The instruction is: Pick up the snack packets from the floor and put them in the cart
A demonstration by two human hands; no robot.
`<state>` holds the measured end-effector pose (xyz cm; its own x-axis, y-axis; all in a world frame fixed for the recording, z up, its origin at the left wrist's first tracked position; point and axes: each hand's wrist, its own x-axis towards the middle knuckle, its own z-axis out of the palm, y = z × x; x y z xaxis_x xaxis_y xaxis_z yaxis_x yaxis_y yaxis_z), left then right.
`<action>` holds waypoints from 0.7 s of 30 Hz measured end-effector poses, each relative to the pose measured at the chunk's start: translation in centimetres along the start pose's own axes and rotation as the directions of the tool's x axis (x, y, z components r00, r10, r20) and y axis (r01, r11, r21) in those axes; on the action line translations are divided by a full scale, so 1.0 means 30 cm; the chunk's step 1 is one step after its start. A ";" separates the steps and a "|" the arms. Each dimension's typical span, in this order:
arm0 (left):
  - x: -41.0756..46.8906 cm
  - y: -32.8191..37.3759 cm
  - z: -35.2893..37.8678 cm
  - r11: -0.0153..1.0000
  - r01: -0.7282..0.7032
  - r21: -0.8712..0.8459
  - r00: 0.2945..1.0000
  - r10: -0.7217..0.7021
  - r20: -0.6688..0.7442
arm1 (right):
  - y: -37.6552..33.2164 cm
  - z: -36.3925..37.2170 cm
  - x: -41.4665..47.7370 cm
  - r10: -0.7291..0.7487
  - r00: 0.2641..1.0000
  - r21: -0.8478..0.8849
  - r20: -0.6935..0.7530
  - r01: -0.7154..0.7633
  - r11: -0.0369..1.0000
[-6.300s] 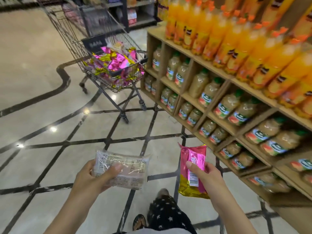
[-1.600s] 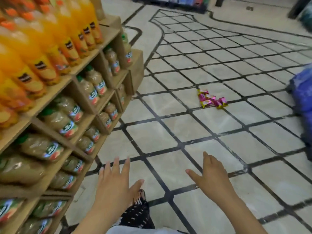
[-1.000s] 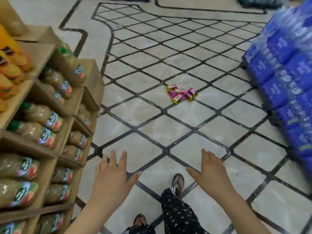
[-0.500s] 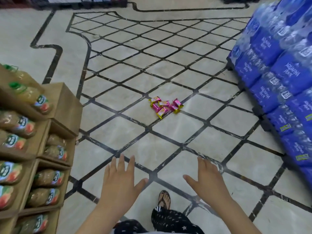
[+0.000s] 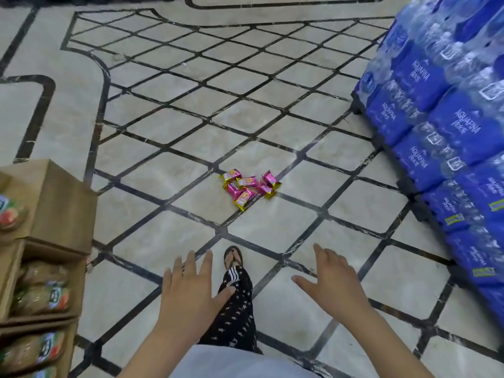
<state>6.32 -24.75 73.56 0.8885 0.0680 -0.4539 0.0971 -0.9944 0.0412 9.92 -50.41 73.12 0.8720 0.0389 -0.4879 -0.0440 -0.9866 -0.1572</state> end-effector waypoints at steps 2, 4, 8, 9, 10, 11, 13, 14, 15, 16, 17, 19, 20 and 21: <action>0.147 -0.003 -0.030 1.000 0.001 -0.029 0.999 -0.002 -0.045 | -0.009 -0.053 0.120 0.023 1.000 -0.003 0.001 -0.023 1.000; 0.306 -0.013 -0.075 0.999 -0.019 -0.042 0.998 0.016 -0.065 | -0.024 -0.113 0.245 0.049 0.999 -0.012 0.014 -0.049 0.999; 0.606 -0.035 -0.205 0.998 -0.057 0.031 0.996 0.059 -0.062 | -0.081 -0.242 0.495 0.070 0.997 0.010 0.045 -0.070 0.997; 0.671 -0.040 -0.237 0.998 -0.059 0.034 0.997 0.061 -0.047 | -0.101 -0.270 0.555 0.071 0.996 0.021 0.053 -0.072 0.997; 0.731 -0.044 -0.260 0.997 -0.069 0.039 0.997 0.071 -0.045 | -0.120 -0.295 0.612 0.070 0.996 0.033 0.063 -0.072 0.997; 0.788 -0.045 -0.278 0.996 -0.079 0.044 0.995 0.081 -0.050 | -0.136 -0.319 0.664 0.070 0.995 0.050 0.073 -0.074 0.996; 0.888 -0.045 -0.300 0.993 -0.105 0.048 0.992 0.108 -0.070 | -0.159 -0.353 0.750 0.078 0.993 0.093 0.091 -0.086 0.992; 0.930 -0.042 -0.309 0.992 -0.120 0.037 0.991 0.122 -0.059 | -0.166 -0.363 0.785 0.080 0.992 0.117 0.102 -0.092 0.989; 0.968 -0.036 -0.320 0.992 -0.126 0.027 0.991 0.127 -0.039 | -0.171 -0.373 0.814 0.081 0.990 0.137 0.116 -0.097 0.986; 1.004 -0.026 -0.330 0.992 -0.123 0.016 0.992 0.124 -0.028 | -0.172 -0.379 0.846 0.080 0.988 0.152 0.132 -0.100 0.983; 1.037 -0.018 -0.334 0.993 -0.119 0.004 0.992 0.119 -0.033 | -0.169 -0.383 0.876 0.080 0.985 0.158 0.151 -0.104 0.982; 1.101 0.003 -0.333 0.993 -0.114 0.005 0.993 0.114 -0.027 | -0.151 -0.391 0.946 0.078 0.980 0.148 0.183 -0.106 0.983; 1.132 0.012 -0.329 0.994 -0.107 0.016 0.994 0.107 -0.027 | -0.138 -0.395 0.987 0.076 0.977 0.132 0.197 -0.103 0.986; 1.166 0.020 -0.317 0.995 -0.100 0.028 0.994 0.101 -0.031 | -0.121 -0.397 1.034 0.070 0.975 0.115 0.212 -0.096 0.989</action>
<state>41.73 -22.19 66.18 0.9071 -0.0303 -0.4198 -0.0048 -0.9981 0.0616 42.94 -47.50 68.77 0.7433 0.0022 -0.6690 -0.1837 -0.9609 -0.2073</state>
